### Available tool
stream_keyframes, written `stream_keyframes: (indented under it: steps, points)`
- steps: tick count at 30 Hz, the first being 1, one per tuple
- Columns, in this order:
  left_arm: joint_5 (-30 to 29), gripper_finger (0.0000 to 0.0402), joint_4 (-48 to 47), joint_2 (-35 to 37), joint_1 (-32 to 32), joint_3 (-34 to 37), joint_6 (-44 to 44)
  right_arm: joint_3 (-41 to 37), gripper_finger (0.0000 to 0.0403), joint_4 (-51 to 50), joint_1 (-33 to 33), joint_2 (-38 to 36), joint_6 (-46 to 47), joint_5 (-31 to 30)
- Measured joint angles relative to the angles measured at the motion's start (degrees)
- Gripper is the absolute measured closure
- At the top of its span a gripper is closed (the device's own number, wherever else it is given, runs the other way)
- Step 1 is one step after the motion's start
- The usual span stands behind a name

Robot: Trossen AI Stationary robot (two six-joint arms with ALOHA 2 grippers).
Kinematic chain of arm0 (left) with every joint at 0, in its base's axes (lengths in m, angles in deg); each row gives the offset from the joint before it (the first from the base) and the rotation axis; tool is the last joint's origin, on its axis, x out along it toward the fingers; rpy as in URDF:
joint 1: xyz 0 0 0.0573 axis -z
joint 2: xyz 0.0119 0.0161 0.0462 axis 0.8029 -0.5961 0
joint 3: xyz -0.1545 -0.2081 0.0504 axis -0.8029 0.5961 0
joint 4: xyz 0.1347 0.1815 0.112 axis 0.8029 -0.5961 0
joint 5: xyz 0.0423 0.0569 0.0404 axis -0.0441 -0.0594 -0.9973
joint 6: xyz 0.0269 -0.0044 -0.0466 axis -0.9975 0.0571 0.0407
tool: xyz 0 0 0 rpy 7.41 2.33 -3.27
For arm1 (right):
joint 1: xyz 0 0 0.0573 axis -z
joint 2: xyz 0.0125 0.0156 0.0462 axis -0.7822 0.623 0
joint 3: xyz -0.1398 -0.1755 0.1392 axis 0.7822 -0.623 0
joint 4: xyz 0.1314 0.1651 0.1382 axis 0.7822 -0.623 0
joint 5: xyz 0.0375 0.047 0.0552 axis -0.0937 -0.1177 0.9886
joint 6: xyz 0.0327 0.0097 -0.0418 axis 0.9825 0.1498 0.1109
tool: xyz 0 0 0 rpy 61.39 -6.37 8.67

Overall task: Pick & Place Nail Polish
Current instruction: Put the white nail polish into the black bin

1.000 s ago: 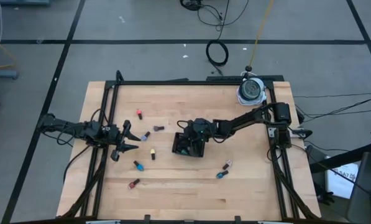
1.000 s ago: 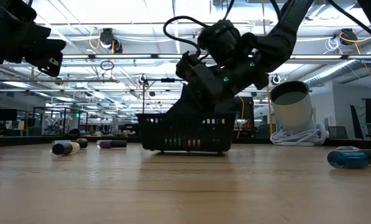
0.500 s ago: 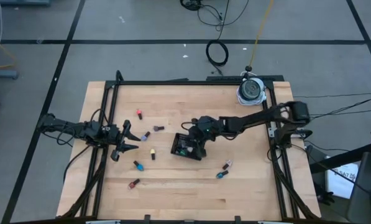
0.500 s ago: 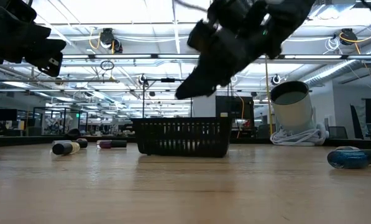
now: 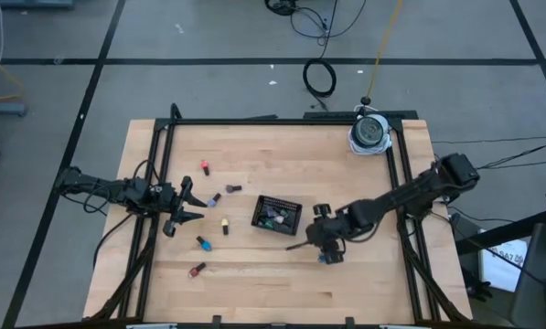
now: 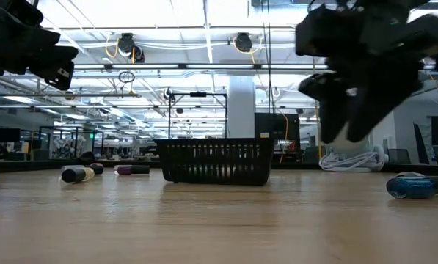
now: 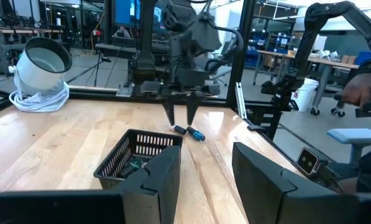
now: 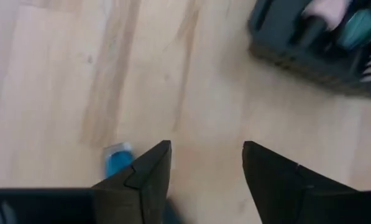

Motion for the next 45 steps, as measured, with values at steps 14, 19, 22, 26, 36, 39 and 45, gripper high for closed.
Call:
stream_keyframes:
  steps: [14, 19, 22, 26, 36, 39, 45]
  points:
    - [0.0, 0.0256, 0.0, 0.0, 0.0, 0.0, 0.0, -0.9, 0.0226, -12.1, -3.3, 0.0, 2.9, -0.1]
    - [0.0, 0.0256, 0.0, 0.0, 0.0, 0.0, 0.0, -3.5, 0.0226, -6.8, -3.1, 0.0, 2.6, 0.2]
    - [0.0, 0.0256, 0.0, 0.0, 0.0, 0.0, 0.0, -5.5, 0.0227, -5.8, -3.1, 0.0, 1.7, 0.3]
    - [0.0, 0.0256, 0.0, 0.0, 0.0, 0.0, 0.0, -7.1, 0.0227, -5.5, -3.1, 0.0, 1.3, 0.4]
    - [0.0, 0.0256, 0.0, 0.0, 0.0, 0.0, 0.0, -10.1, 0.0227, -0.5, -3.1, -0.2, 1.7, 0.1]
    - [0.0, 0.0256, 0.0, 0.0, 0.0, 0.0, 0.0, -10.7, 0.0227, 2.6, -3.1, -0.1, 2.1, 0.0]
    - [0.0, 0.0256, 0.0, 0.0, 0.0, 0.0, 0.0, -11.5, 0.0229, 2.9, -3.1, -0.2, 2.4, 0.0]
